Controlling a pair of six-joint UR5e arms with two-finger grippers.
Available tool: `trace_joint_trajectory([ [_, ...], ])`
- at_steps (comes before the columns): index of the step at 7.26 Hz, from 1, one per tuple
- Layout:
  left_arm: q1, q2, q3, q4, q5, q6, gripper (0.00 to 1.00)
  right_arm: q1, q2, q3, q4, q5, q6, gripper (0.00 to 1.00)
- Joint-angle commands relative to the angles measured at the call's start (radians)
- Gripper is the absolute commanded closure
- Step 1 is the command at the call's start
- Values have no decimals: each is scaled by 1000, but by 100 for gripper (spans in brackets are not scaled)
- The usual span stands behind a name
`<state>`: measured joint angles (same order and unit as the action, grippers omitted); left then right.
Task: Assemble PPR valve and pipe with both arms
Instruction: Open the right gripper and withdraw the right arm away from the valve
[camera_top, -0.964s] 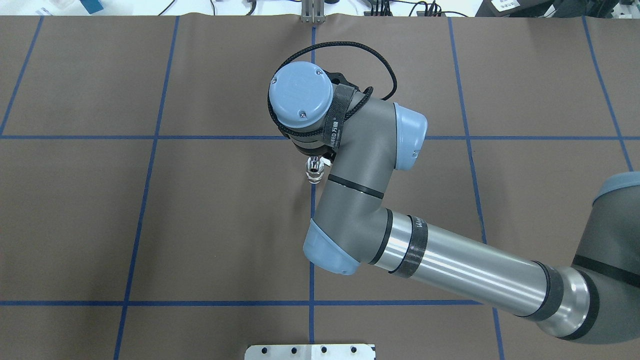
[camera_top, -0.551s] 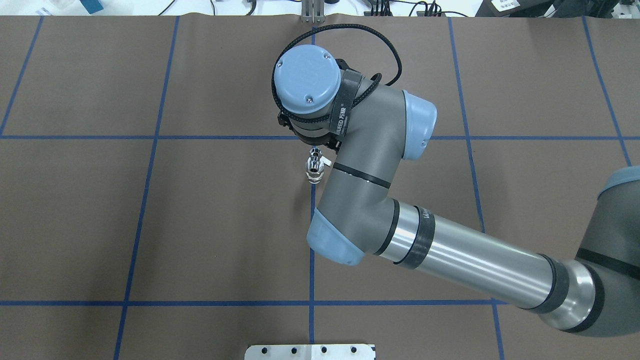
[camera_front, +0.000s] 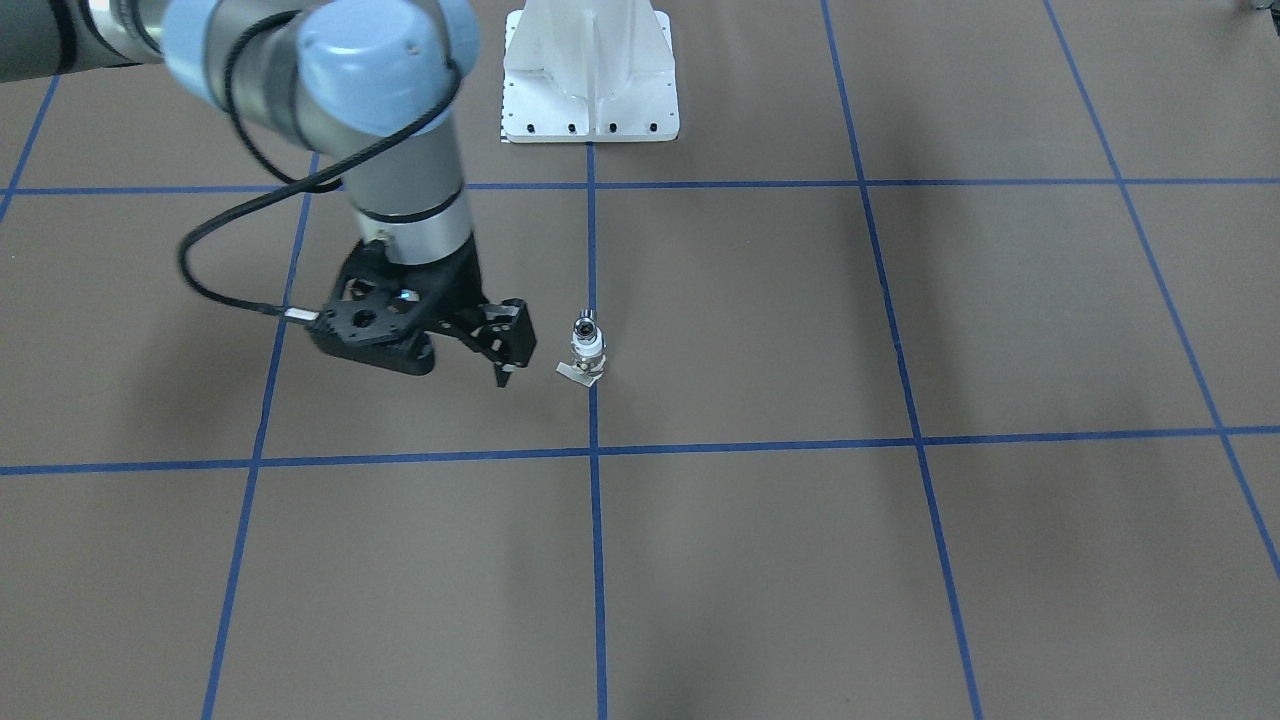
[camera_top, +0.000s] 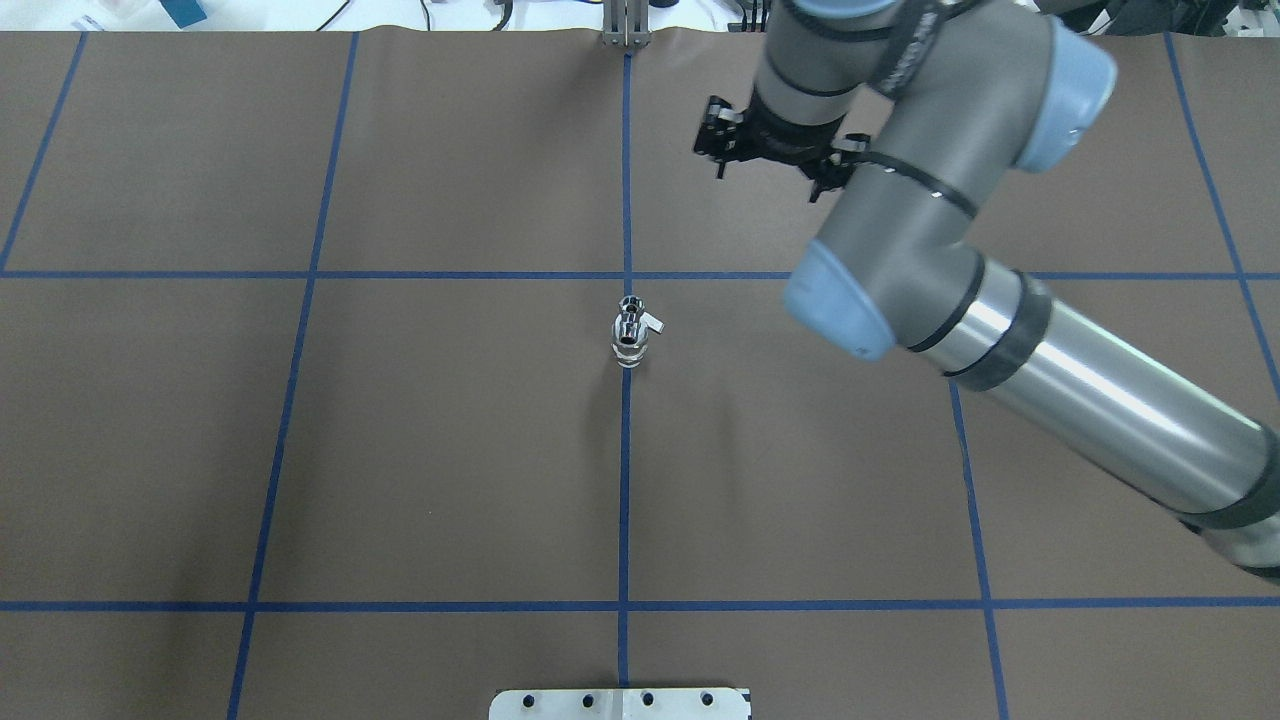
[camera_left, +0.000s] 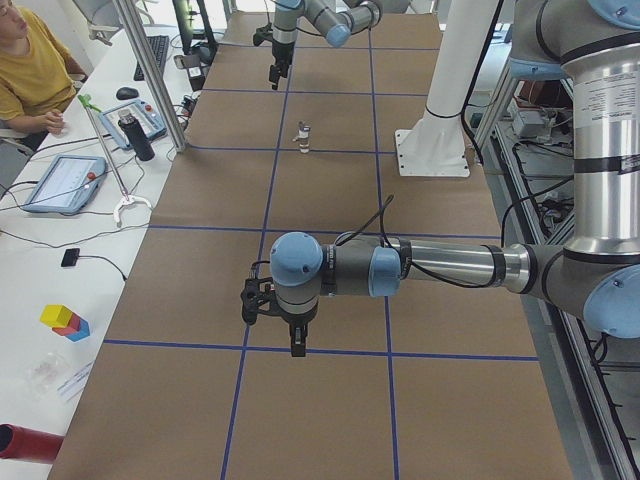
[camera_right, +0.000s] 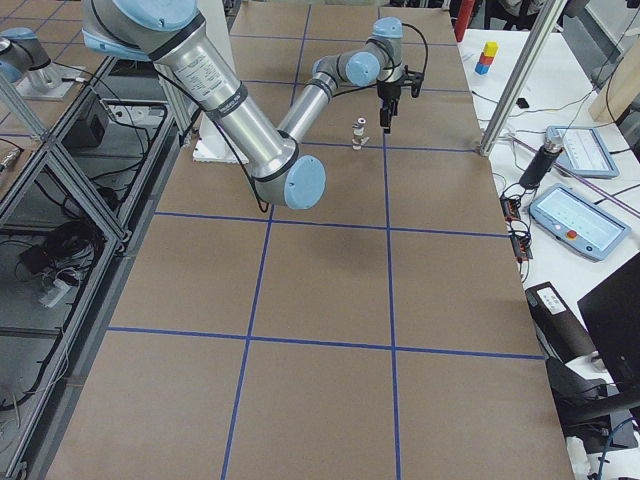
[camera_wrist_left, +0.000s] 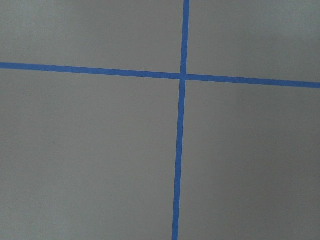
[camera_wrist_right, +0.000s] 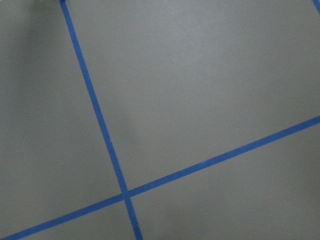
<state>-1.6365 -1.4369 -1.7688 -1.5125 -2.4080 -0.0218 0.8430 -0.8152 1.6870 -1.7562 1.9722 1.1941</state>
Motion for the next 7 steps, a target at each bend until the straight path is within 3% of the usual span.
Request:
trace_joint_trajectory([
  [1, -2, 12, 6, -3, 6, 3, 0, 184, -203, 77, 3, 138, -404, 0],
  [3, 3, 10, 11, -2, 39, 5, 0, 295, -347, 72, 33, 180, -673, 0],
  [4, 3, 10, 6, -35, 108, 25, 0, 336, -434, 74, 99, 206, -759, 0],
  [7, 4, 35, 9, -46, 107, 183, 0, 477, -721, 72, 280, 269, -1035, 0],
])
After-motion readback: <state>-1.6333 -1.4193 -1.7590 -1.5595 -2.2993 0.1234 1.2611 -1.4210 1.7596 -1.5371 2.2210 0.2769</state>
